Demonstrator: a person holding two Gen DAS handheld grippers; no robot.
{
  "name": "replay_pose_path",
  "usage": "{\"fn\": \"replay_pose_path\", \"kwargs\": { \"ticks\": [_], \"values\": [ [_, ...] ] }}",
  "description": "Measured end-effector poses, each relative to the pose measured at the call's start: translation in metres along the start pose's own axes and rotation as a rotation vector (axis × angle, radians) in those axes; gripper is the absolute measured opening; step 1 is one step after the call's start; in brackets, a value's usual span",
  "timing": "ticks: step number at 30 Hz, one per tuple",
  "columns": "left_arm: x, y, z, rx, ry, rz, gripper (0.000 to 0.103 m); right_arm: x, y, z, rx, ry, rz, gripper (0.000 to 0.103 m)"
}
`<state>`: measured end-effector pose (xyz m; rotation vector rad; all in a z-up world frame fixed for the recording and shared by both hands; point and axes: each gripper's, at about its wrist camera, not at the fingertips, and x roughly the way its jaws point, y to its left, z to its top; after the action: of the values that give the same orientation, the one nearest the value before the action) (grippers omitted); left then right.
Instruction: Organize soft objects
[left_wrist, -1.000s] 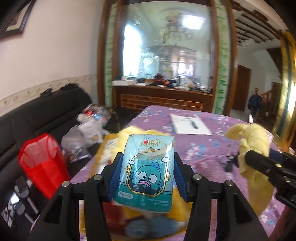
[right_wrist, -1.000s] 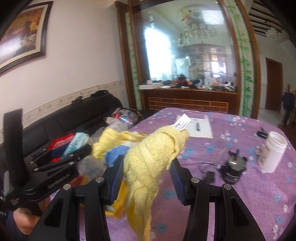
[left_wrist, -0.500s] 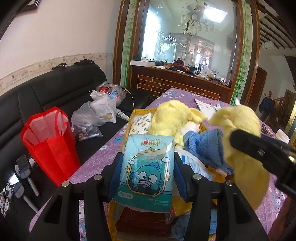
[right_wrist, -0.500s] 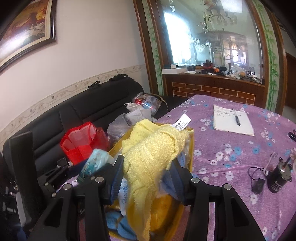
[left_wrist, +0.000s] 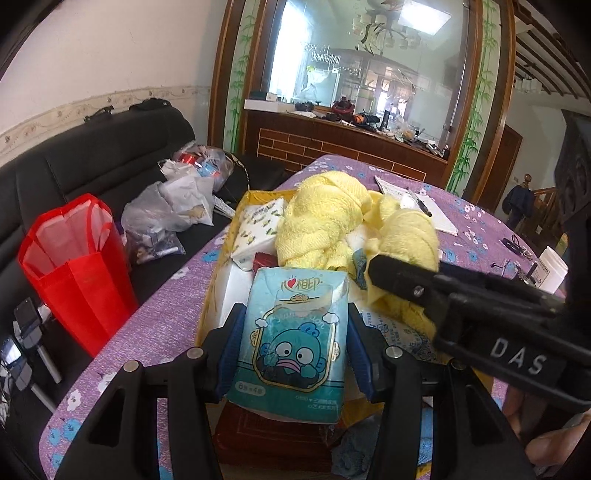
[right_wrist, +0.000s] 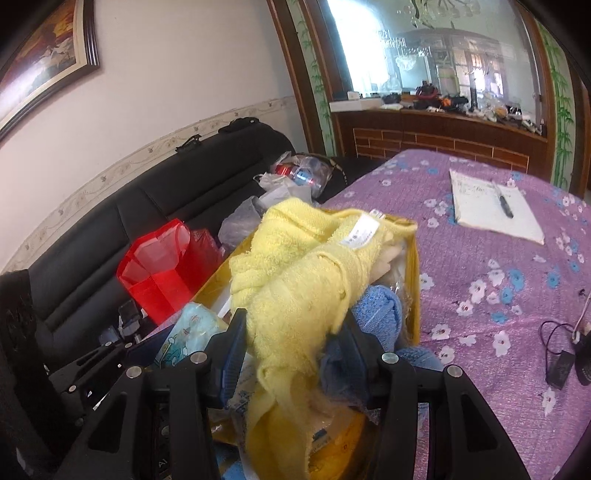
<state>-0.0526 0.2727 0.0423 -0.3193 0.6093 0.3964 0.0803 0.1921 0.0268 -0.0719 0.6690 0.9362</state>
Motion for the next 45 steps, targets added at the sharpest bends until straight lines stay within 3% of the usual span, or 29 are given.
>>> {"fn": "replay_pose_path", "kwargs": {
  "ticks": [6, 8, 10, 16, 22, 27, 33, 45],
  "values": [
    [0.005, 0.001, 0.001, -0.008, 0.018, -0.014, 0.054, 0.0, 0.0, -0.001, 0.004, 0.01, 0.019, 0.052],
    [0.006, 0.001, 0.001, -0.007, 0.017, -0.01, 0.059, -0.004, 0.002, 0.0, 0.001, 0.005, 0.024, 0.053],
    [0.005, 0.0, 0.001, -0.001, 0.008, -0.012, 0.063, -0.01, 0.002, 0.002, 0.007, -0.004, 0.035, 0.061],
    [-0.006, -0.01, -0.003, 0.048, -0.038, 0.023, 0.075, -0.03, 0.004, 0.006, 0.019, -0.038, 0.045, 0.064],
    [-0.019, -0.019, -0.004, 0.081, -0.06, 0.041, 0.076, -0.059, 0.007, 0.005, 0.013, -0.069, 0.021, 0.069],
    [-0.035, -0.022, -0.004, 0.099, -0.095, 0.057, 0.082, -0.089, 0.007, -0.005, 0.001, -0.091, -0.037, 0.079],
    [-0.054, -0.03, -0.008, 0.113, -0.123, 0.06, 0.086, -0.123, 0.007, -0.026, -0.044, -0.126, -0.192, 0.092],
    [-0.082, -0.05, -0.03, 0.158, -0.165, 0.068, 0.101, -0.156, -0.003, -0.083, -0.059, -0.127, -0.327, 0.102]
  ]
}}
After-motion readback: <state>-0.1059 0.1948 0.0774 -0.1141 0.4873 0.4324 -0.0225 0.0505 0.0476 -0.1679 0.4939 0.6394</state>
